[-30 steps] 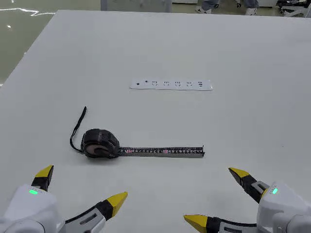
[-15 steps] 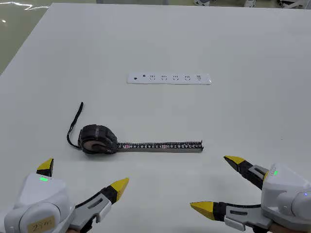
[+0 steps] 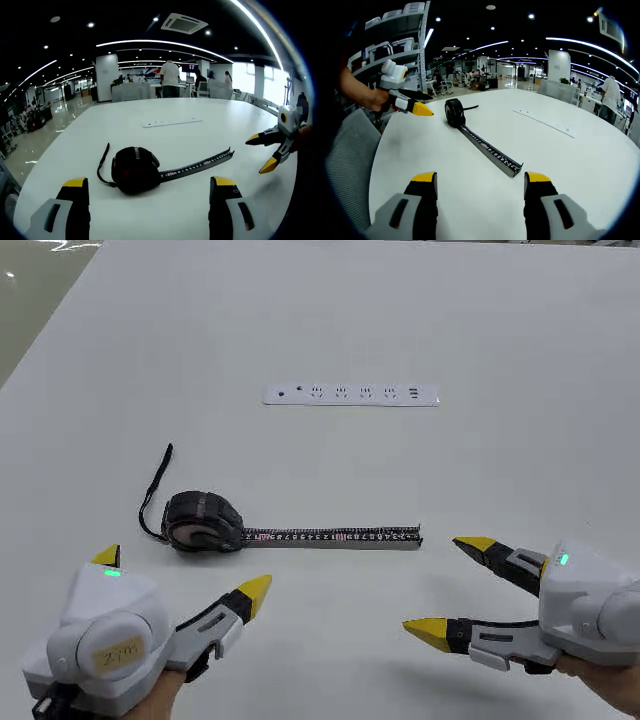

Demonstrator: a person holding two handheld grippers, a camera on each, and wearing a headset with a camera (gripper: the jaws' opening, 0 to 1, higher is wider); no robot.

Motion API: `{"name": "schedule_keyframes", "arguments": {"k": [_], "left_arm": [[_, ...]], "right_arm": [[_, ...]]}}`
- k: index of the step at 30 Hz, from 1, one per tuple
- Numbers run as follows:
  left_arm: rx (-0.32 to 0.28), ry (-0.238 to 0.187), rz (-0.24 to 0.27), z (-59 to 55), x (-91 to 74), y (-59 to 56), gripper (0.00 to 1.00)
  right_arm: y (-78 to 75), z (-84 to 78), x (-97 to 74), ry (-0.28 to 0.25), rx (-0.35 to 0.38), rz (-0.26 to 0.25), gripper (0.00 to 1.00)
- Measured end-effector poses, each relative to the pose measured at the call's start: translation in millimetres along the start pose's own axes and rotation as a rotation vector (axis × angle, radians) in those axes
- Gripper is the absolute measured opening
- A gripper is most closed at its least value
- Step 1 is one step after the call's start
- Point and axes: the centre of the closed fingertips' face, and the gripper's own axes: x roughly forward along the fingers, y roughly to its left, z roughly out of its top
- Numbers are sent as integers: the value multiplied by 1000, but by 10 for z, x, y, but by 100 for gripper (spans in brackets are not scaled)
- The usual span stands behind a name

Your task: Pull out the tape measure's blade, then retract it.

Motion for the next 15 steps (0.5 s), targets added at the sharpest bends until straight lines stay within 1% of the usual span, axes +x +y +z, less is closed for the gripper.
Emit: {"name": "schedule_keyframes", "arguments": {"k": [6, 9, 13, 15], "left_arm": [[-10, -6, 19, 29, 94, 11, 97], [-14, -6, 36, 25, 147, 36, 97], [-29, 5, 59, 7, 213, 75, 95], [-39, 8, 63, 6, 236, 83, 94]], "right_arm": [[-108, -28, 31, 12, -21, 20, 65], [-173, -33, 46, 16, -31, 31, 62], [-263, -32, 90, 22, -50, 41, 58], [-293, -35, 110, 26, -58, 46, 56]]}}
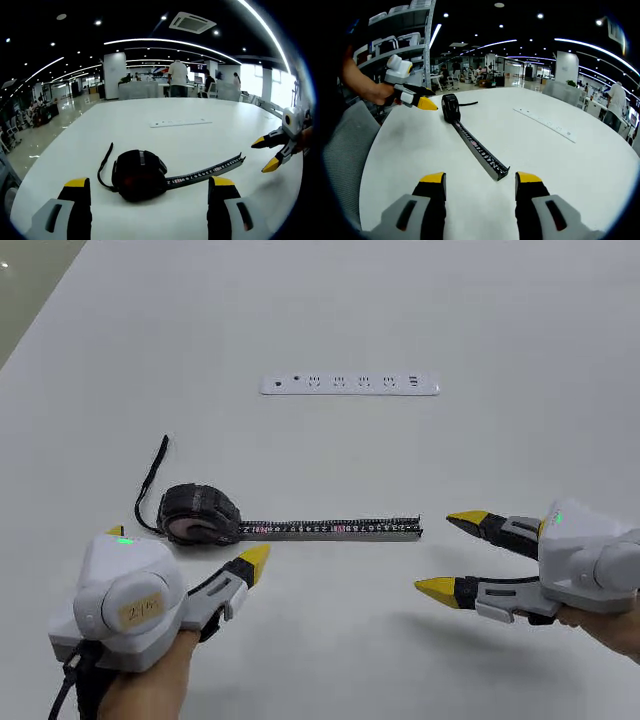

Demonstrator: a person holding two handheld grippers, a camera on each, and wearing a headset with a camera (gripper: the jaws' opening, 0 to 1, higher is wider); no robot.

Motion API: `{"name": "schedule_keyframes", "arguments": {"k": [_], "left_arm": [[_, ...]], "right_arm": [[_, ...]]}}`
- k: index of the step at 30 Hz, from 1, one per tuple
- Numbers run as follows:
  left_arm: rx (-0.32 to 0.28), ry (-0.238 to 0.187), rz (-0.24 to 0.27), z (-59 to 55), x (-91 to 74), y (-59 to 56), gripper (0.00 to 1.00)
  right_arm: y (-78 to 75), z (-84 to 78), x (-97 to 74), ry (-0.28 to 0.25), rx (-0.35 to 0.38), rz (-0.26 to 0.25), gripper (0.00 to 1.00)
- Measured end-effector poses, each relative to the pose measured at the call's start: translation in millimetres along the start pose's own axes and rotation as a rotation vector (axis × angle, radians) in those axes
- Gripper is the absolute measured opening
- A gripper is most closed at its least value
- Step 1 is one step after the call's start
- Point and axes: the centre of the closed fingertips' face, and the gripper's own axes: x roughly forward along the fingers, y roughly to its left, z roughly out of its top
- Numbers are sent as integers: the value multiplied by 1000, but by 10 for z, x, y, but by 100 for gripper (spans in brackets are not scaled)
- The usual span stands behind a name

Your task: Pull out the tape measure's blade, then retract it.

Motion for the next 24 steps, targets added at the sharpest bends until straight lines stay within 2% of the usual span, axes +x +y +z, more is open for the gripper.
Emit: {"name": "schedule_keyframes", "arguments": {"k": [8, 11, 18, 24], "left_arm": [[-16, 14, 14, 0, 141, 28, 92], [-23, 22, 22, -14, 179, 45, 91], [-39, 42, 37, -46, 256, 62, 88], [-45, 54, 48, -60, 322, 73, 86]], "right_arm": [[-117, -18, 114, 28, -45, 41, 48], [-119, 1, 155, 37, -65, 57, 45], [-195, -11, 238, 60, -94, 86, 33], [-218, -67, 315, 86, -118, 122, 30]]}}
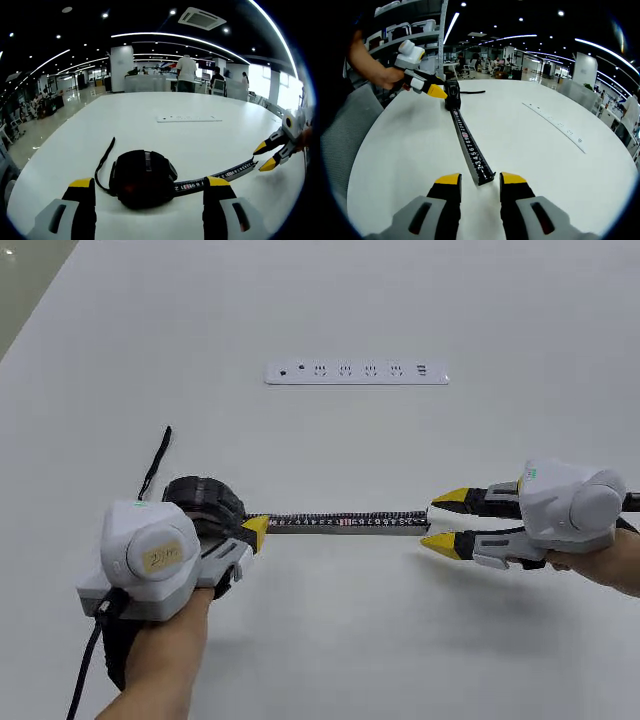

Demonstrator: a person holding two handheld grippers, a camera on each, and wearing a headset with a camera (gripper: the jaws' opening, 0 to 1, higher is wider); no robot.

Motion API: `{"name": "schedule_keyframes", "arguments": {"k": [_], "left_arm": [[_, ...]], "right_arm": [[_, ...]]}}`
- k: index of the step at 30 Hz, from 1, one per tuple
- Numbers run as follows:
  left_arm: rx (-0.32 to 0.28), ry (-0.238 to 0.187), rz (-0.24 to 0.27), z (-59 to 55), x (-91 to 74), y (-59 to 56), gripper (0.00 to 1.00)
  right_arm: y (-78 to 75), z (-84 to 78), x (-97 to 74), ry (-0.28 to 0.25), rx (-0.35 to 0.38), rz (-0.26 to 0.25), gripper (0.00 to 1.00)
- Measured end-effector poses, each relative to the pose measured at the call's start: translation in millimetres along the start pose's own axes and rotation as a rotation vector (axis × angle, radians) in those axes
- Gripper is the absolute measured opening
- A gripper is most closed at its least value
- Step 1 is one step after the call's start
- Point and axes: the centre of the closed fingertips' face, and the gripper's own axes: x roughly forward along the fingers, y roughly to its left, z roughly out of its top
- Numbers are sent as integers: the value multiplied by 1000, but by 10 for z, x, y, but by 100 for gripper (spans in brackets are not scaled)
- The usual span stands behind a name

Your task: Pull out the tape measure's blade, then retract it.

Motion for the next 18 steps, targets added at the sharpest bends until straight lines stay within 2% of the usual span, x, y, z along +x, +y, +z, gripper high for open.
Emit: {"name": "schedule_keyframes", "arguments": {"k": [7, 18], "left_arm": [[-11, 11, 13, -4, 85, 22, 84], [-18, 30, 23, -35, 186, 30, 80]], "right_arm": [[-61, -43, 84, 12, -7, 23, 25], [-58, -88, 163, 22, -26, 51, 18]]}}
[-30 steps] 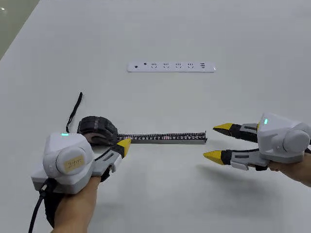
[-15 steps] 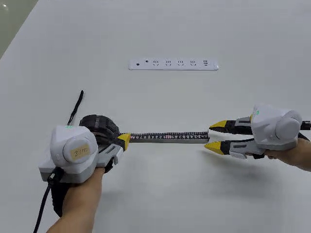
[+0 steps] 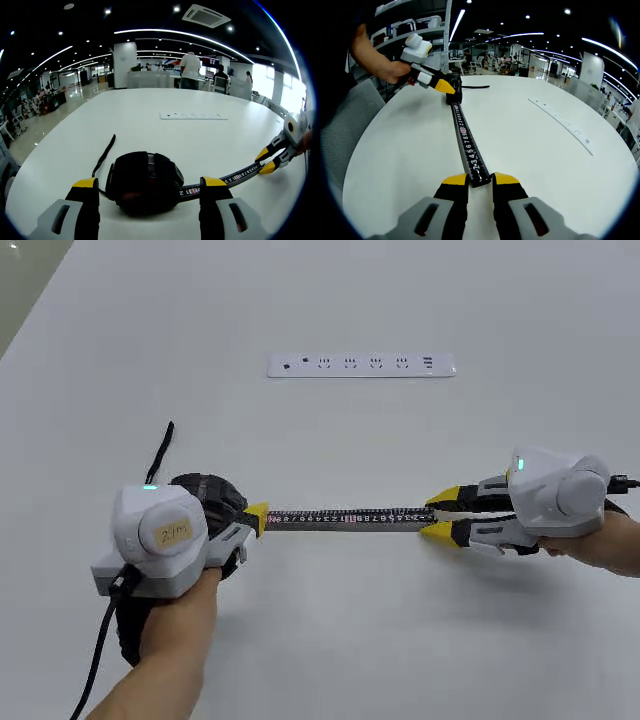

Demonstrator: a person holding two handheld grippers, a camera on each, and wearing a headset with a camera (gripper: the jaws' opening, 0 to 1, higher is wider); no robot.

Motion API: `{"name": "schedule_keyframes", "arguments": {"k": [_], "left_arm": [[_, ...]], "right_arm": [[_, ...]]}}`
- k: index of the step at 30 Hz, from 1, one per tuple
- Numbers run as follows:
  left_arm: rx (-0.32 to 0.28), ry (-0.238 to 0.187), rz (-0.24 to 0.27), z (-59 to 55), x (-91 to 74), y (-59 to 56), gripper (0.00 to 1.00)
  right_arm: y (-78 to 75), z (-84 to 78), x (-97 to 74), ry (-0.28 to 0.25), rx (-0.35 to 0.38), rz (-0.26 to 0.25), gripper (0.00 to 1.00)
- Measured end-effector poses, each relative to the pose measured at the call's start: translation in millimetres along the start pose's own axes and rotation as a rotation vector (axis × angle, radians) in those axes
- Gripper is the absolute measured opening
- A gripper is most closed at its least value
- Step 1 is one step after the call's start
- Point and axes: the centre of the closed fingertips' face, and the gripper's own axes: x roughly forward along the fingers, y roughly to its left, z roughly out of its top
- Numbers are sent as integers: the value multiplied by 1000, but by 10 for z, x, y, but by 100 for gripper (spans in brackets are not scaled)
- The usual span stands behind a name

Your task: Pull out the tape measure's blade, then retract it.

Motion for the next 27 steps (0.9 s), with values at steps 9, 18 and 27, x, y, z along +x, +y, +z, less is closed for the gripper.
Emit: {"name": "schedule_keyframes", "arguments": {"k": [9, 18, 27], "left_arm": [[-6, 21, 11, -52, 36, 11, 74], [-16, 25, 23, -64, 54, 27, 69], [-41, 24, 55, -27, 94, 84, 64]], "right_arm": [[-6, -8, 5, -1, -20, 3, 13], [-4, -7, 5, -1, -23, 4, 13], [1, 0, 3, 1, -27, 6, 13]]}}
